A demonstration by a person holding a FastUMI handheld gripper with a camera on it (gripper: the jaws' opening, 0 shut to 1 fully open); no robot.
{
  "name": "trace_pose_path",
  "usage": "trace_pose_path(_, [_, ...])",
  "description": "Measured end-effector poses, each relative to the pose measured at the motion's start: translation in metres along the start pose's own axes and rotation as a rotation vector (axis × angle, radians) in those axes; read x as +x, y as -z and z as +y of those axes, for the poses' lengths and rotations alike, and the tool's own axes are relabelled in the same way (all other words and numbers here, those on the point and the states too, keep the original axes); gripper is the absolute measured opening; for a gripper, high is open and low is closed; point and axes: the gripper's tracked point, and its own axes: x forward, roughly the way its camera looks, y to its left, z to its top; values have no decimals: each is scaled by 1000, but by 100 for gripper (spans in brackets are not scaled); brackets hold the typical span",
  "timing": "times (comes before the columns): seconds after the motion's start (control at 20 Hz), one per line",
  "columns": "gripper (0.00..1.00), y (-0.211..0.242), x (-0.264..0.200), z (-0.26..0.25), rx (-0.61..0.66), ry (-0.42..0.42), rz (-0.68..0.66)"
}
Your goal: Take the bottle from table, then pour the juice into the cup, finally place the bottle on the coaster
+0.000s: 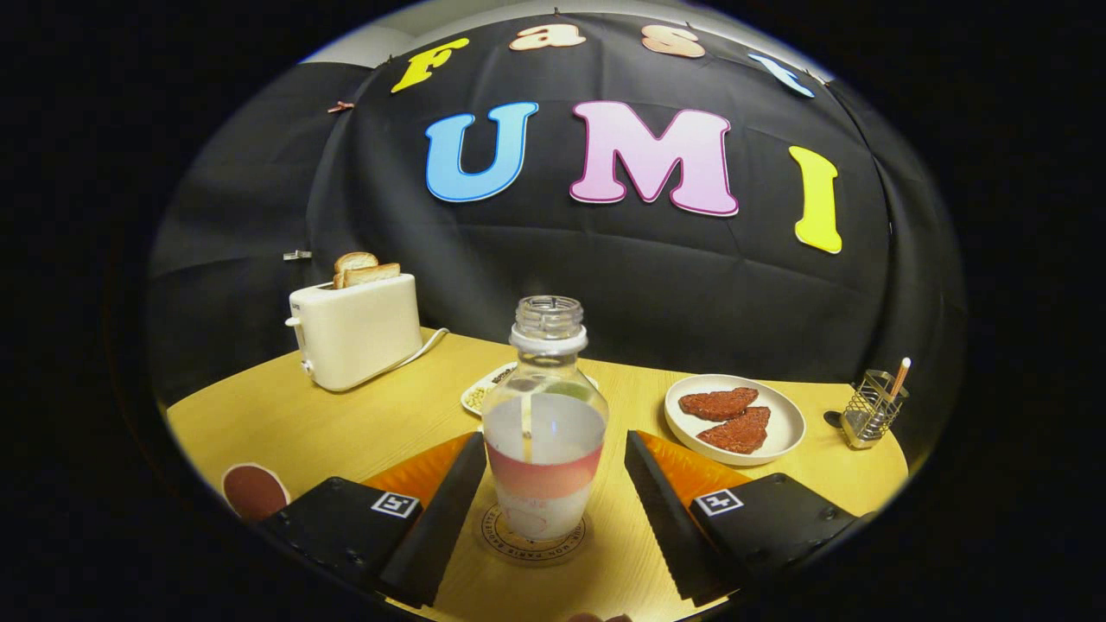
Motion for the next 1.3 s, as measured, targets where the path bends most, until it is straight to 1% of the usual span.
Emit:
trace_pose_path(0.2, [98,-15,-19,-12,-40,34,-48])
trace_pose_path(0.3, [98,-20,-34,-11,-38,23,-51])
trace_pose_path(0.4, [98,-26,-51,-6,-10,-1,-47])
trace_pose_path(0.65, [98,-53,-107,-12,-1,-12,-62])
trace_pose_path(0.7, [98,-68,-116,-31,-1,-3,-69])
trace_pose_path(0.95, [98,-111,-179,-64,21,43,-121])
trace_pose_path(1.0, [98,-114,-195,-61,22,61,-133])
trace_pose_path(1.3, [97,-170,-274,-118,53,201,-239])
